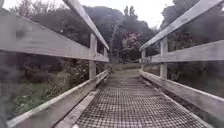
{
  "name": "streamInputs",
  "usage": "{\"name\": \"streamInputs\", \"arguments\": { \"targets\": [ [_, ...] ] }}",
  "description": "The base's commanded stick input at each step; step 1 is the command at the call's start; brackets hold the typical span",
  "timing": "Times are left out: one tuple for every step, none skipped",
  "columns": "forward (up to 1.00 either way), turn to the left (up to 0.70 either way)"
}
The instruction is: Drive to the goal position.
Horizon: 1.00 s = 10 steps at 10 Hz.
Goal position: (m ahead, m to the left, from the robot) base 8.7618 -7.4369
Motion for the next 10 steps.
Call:
{"name": "streamInputs", "arguments": {
  "targets": [
    [0.60,0.00],
    [0.60,0.00],
    [0.60,0.00],
    [0.60,-0.04],
    [0.60,-0.11],
    [0.60,-0.11],
    [0.60,-0.11],
    [0.60,-0.11],
    [0.60,-0.11],
    [0.60,-0.06]
  ]
}}
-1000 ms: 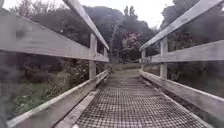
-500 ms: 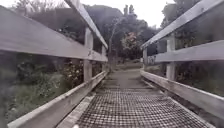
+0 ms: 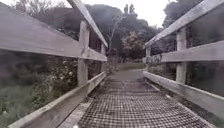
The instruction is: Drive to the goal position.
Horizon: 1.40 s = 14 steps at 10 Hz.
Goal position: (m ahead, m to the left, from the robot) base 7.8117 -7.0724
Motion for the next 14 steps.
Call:
{"name": "streamInputs", "arguments": {
  "targets": [
    [0.60,0.00],
    [0.60,0.00],
    [0.60,0.00],
    [0.60,-0.08],
    [0.60,-0.12],
    [0.60,-0.14],
    [0.60,-0.14],
    [0.60,-0.14],
    [0.60,-0.14],
    [0.60,-0.14],
    [0.60,-0.14],
    [0.60,-0.12],
    [0.60,-0.03],
    [0.60,-0.01]
  ]
}}
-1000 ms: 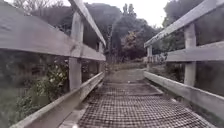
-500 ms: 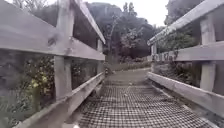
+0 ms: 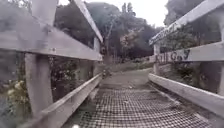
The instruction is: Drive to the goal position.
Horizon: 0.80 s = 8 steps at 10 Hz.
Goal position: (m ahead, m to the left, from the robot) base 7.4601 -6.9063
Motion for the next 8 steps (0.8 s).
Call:
{"name": "streamInputs", "arguments": {
  "targets": [
    [0.60,0.00],
    [0.60,-0.04],
    [0.60,-0.07],
    [0.60,-0.12],
    [0.60,-0.12],
    [0.60,-0.12],
    [0.60,-0.12],
    [0.60,-0.12]
  ]
}}
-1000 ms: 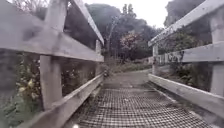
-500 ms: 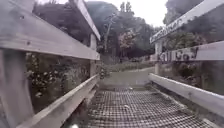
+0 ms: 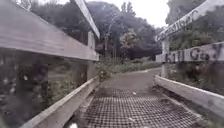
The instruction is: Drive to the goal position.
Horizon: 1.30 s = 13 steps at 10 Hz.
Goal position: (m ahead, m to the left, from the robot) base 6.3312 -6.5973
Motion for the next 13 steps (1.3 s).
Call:
{"name": "streamInputs", "arguments": {
  "targets": [
    [0.60,-0.12],
    [0.60,-0.12],
    [0.60,-0.12],
    [0.60,-0.12],
    [0.60,-0.12],
    [0.60,-0.12],
    [0.60,-0.12],
    [0.60,-0.12],
    [0.60,-0.12],
    [0.60,-0.12],
    [0.60,-0.12],
    [0.60,-0.12],
    [0.60,-0.12]
  ]
}}
